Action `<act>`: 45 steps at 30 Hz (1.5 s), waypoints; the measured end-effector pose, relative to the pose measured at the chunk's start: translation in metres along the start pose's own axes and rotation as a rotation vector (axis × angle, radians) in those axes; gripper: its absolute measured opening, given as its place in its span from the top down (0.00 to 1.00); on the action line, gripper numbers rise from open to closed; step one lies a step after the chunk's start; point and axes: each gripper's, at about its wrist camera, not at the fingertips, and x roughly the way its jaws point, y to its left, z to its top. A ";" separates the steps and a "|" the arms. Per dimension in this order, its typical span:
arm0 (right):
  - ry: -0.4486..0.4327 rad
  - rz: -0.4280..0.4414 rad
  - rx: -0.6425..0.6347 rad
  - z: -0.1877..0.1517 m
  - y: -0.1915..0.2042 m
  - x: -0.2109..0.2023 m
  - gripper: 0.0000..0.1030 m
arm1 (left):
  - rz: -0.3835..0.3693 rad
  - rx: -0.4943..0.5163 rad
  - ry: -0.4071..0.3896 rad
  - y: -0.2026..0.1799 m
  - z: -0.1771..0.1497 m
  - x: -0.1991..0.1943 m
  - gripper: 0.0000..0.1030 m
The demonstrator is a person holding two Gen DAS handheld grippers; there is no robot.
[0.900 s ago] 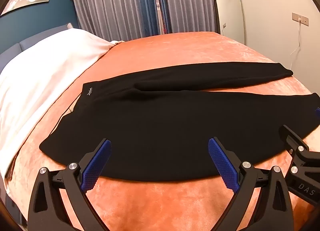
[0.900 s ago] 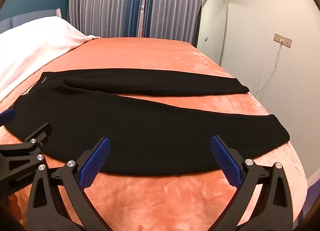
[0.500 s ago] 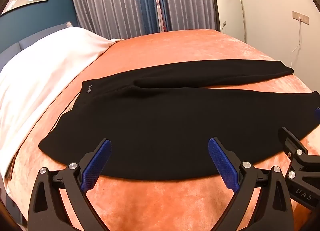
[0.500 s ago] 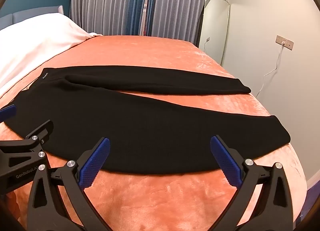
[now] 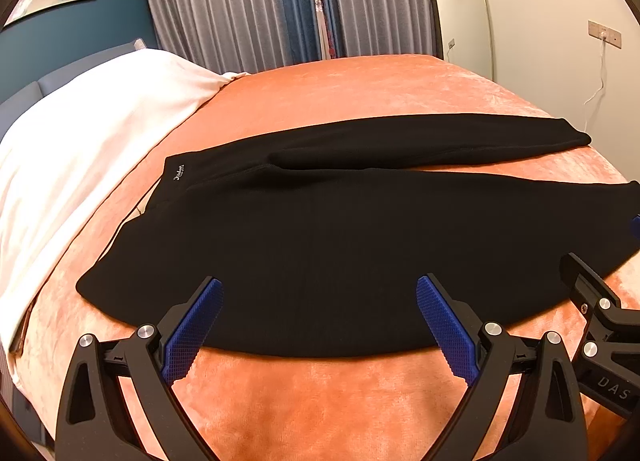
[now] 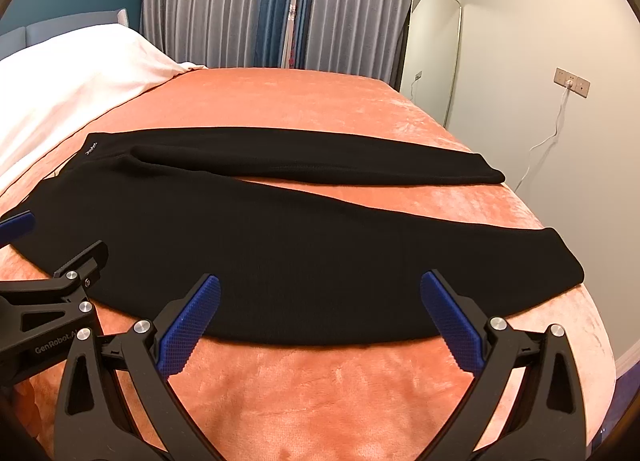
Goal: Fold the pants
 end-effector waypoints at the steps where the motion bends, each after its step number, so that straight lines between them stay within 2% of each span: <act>1: 0.001 0.000 0.000 0.001 0.000 0.000 0.05 | 0.003 0.000 0.001 -0.001 0.001 0.000 0.08; 45: -0.004 -0.004 0.007 0.002 -0.002 0.000 0.05 | -0.001 -0.020 -0.006 -0.004 0.003 -0.004 0.08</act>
